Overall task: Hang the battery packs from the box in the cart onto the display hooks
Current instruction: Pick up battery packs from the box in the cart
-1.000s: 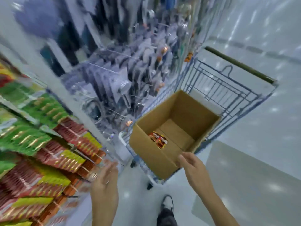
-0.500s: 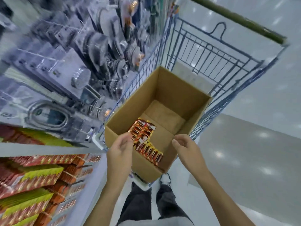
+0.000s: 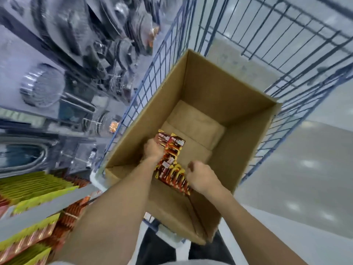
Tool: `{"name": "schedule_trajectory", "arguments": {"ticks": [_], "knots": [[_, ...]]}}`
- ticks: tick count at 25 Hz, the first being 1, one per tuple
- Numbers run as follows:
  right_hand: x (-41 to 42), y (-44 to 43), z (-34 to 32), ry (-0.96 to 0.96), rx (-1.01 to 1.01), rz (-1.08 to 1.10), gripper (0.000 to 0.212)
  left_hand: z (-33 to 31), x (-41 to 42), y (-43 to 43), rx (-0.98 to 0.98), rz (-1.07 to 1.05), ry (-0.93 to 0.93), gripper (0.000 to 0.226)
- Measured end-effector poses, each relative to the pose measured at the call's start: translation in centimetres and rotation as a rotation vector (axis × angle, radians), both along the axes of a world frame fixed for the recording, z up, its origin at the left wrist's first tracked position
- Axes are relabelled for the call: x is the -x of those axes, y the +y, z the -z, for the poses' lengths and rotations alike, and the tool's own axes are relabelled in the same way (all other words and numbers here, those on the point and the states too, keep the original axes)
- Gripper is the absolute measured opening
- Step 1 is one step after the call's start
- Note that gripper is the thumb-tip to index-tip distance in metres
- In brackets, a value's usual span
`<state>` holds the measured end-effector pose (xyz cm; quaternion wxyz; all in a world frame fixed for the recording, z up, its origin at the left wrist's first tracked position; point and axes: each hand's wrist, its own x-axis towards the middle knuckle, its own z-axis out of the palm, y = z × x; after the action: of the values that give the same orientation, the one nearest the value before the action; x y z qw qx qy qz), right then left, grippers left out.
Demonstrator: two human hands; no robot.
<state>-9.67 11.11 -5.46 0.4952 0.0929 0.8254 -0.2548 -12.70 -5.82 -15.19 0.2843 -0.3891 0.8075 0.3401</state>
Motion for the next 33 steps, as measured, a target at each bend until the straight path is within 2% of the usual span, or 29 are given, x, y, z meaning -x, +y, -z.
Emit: {"name": "schedule_trajectory", "arguments": {"ticks": [3, 7, 11, 15, 17, 20, 23, 27, 29, 31, 33], "knots": [[0.5, -0.6, 4.4, -0.118, -0.092, -0.060, 0.032, 5.6, -0.3, 0.8, 0.048, 0.029, -0.102, 0.030], [-0.6, -2.1, 8.1, -0.209, -0.168, -0.236, 0.040, 10.5, -0.6, 2.0, 0.074, 0.003, -0.095, 0.029], [-0.6, -3.2, 9.7, -0.199, -0.209, -0.350, 0.047, 11.2, -0.8, 2.8, 0.174, 0.045, -0.110, 0.046], [-0.1, -2.6, 10.7, -0.238, -0.259, -0.288, 0.048, 10.9, -0.2, 2.6, 0.115, 0.021, -0.106, 0.034], [0.3, -2.0, 11.0, -0.264, -0.255, -0.169, 0.043, 9.8, 0.1, 2.0, 0.074, 0.005, -0.080, 0.028], [1.3, -1.2, 12.2, -0.236, -0.245, -0.055, 0.038, 5.9, 2.2, 0.3, 0.054, -0.081, 0.072, 0.018], [1.0, -2.5, 15.2, -0.186, -0.193, 0.003, 0.042, -1.2, 3.5, 0.3, -0.123, -0.179, 0.165, 0.011], [-1.0, -4.2, 18.3, -0.150, -0.128, -0.025, 0.072, -9.2, 0.8, 1.3, -0.277, -0.252, 0.325, 0.013], [-2.0, -4.5, 19.5, -0.117, -0.136, -0.069, 0.080, -11.9, -0.6, 0.8, -0.339, -0.290, 0.358, 0.015], [-2.9, -4.8, 20.4, -0.088, -0.186, -0.112, 0.077, -13.3, -1.7, 0.0, -0.367, -0.303, 0.354, 0.017], [-3.0, -4.7, 20.7, -0.040, -0.217, -0.137, 0.064, -13.7, -2.5, -1.1, -0.380, -0.322, 0.347, 0.020]]}}
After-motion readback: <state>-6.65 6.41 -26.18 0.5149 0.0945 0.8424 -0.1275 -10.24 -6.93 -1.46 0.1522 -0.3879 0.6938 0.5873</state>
